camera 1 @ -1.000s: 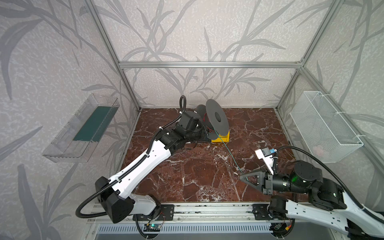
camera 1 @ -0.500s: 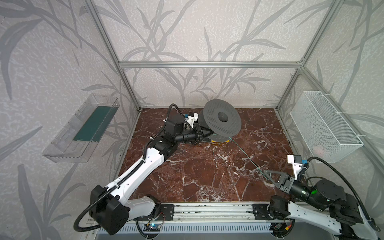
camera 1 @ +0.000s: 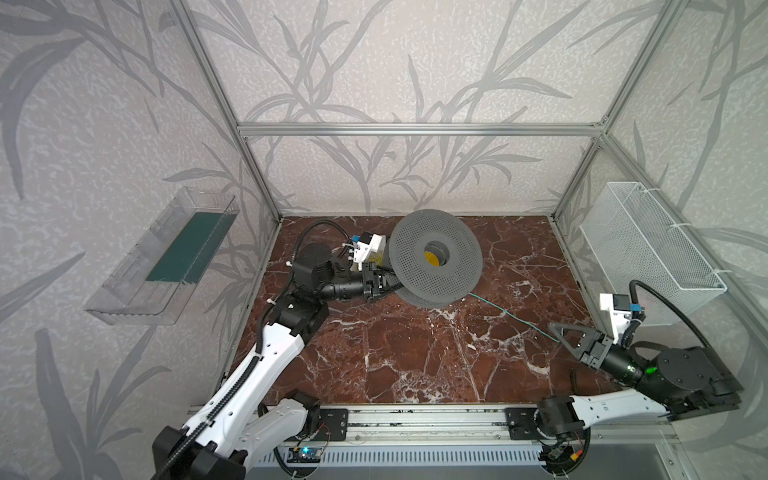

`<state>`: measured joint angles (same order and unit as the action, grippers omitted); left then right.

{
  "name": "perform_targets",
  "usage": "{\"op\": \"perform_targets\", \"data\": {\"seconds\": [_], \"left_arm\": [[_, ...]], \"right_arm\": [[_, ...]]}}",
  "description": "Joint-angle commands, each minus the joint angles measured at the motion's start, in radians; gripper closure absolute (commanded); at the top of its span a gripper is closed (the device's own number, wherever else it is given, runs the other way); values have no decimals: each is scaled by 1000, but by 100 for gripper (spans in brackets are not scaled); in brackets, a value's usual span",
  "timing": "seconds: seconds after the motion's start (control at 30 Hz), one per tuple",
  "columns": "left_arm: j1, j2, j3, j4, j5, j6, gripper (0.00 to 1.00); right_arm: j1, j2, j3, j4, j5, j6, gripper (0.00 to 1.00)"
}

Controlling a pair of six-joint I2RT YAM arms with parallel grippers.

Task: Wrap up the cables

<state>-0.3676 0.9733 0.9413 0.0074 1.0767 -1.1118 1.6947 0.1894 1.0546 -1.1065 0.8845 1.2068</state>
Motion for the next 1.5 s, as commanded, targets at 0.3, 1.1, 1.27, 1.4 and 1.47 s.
{"op": "perform_targets", "data": {"seconds": [0.3,1.1,1.27,1.4,1.47], "left_arm": [[42,-41,-30,221,34,-2,100],[30,-122,-1,-76,58,203,100],[-19,-145,30,-310,51,368,100],[-199,-86,142,-689,-185,633,100],[-322,-21,192,-848,-386,720,100]], "right_arm": [[1,290,77,10,90,-177,100],[-1163,694,48,558,-1239,-518,100],[-1403,826,143,559,-1435,-606,100],[-1435,978,260,565,-1466,-661,100],[-1436,1057,353,523,-1449,-716,100]]}}
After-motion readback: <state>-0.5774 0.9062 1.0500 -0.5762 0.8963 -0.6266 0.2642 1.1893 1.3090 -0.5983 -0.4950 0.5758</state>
